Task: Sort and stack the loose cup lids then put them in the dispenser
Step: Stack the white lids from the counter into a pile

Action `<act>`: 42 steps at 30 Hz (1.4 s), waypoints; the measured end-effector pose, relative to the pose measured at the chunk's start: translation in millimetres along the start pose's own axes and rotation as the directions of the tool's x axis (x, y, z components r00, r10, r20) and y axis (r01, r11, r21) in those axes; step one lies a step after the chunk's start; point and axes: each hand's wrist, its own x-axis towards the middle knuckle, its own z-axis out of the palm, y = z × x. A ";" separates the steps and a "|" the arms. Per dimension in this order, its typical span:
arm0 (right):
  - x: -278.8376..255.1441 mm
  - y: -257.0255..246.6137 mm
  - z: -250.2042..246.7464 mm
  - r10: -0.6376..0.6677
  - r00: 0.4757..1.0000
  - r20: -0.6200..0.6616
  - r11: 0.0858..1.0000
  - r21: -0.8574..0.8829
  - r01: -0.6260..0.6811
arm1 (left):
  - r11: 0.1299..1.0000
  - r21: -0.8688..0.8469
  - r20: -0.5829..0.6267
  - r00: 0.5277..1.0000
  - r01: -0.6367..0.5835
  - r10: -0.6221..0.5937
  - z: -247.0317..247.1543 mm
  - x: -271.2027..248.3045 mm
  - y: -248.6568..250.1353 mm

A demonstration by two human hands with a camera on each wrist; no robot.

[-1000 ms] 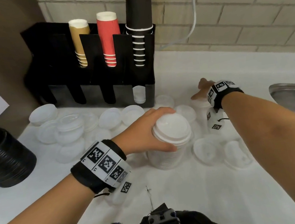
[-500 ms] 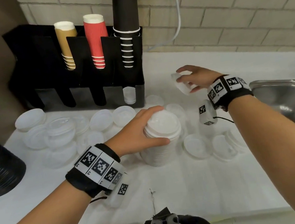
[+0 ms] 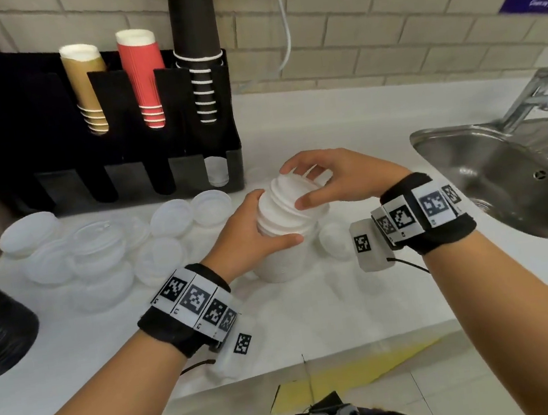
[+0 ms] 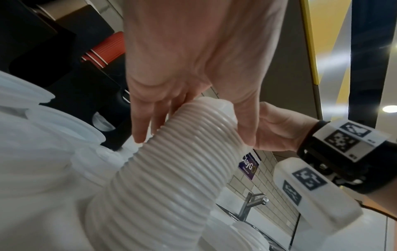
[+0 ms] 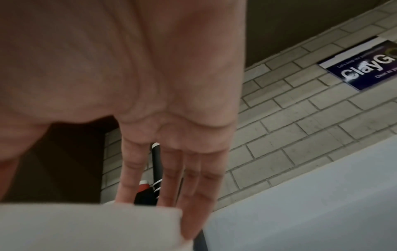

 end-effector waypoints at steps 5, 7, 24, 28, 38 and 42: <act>-4.6 -11.4 18.4 -0.028 0.999 -0.041 0.996 -0.090 0.024 | 0.999 -0.033 -0.017 1.000 -0.012 0.012 4.0 0.4 -2.0; -4.2 -16.7 22.4 -0.038 0.998 -0.044 0.991 -0.130 0.032 | 0.999 -0.041 -0.019 1.000 -0.015 0.014 4.7 0.7 -2.8; -32.3 67.8 -4.6 0.434 0.901 -0.014 0.784 -0.486 -0.386 | 0.998 -0.021 0.073 0.996 -0.056 0.057 -2.5 5.1 -9.5; -38.3 93.4 5.3 0.608 0.789 0.089 0.609 -0.690 -0.391 | 0.999 -0.009 0.098 0.994 -0.051 0.052 -2.9 6.3 -8.8; -38.9 107.8 13.9 0.323 0.943 -0.079 0.689 -0.664 -0.291 | 0.997 -0.024 0.087 0.994 -0.071 0.073 -2.1 7.1 -14.2; -36.9 98.2 13.8 0.073 0.961 -0.267 0.778 -0.587 -0.223 | 0.997 -0.019 0.085 0.993 -0.081 0.082 -2.4 6.9 -13.7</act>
